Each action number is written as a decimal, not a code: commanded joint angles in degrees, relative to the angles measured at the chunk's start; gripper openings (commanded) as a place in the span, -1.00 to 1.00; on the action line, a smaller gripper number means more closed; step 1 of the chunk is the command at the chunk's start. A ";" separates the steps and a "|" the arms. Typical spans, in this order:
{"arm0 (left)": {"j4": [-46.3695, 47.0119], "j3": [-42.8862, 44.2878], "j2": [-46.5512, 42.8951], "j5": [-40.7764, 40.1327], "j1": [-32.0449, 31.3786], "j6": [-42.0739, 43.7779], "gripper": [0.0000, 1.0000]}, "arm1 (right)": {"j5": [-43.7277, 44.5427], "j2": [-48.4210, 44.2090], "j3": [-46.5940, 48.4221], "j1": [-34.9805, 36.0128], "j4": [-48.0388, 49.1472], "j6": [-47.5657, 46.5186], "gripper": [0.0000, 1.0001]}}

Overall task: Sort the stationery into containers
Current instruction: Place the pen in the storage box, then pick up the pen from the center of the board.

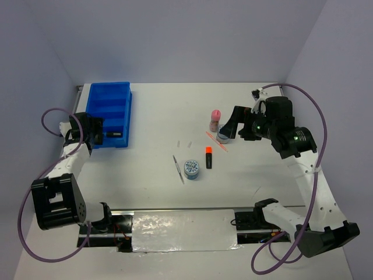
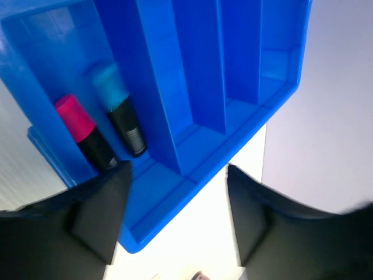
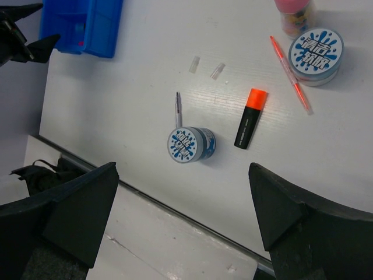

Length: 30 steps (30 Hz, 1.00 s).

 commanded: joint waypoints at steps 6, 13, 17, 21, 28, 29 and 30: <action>-2.28 1.41 -2.64 -0.73 0.79 0.99 0.79 | -0.38 -0.56 -0.03 0.46 2.87 -0.02 0.99; -26.66 30.82 5.59 -1.43 -3.42 23.47 0.99 | 17.70 6.20 -2.76 8.01 0.14 2.18 0.99; -37.26 43.32 7.99 -6.43 -12.91 34.37 0.99 | 22.99 12.19 -5.83 12.06 2.16 4.02 0.61; -37.45 41.68 3.26 -5.48 -18.90 40.89 0.99 | 25.20 16.57 -9.70 14.78 8.74 5.87 0.30; -40.33 35.43 -3.26 4.90 -19.96 47.39 0.99 | 27.22 27.29 -10.15 18.38 12.62 6.75 0.31; -41.13 34.64 -3.61 4.90 -19.96 48.88 0.99 | 27.39 28.26 -10.24 18.65 13.49 6.84 0.32; -42.00 34.29 -4.39 4.90 -19.96 49.50 0.99 | 27.74 30.27 -10.24 18.83 13.94 7.10 0.32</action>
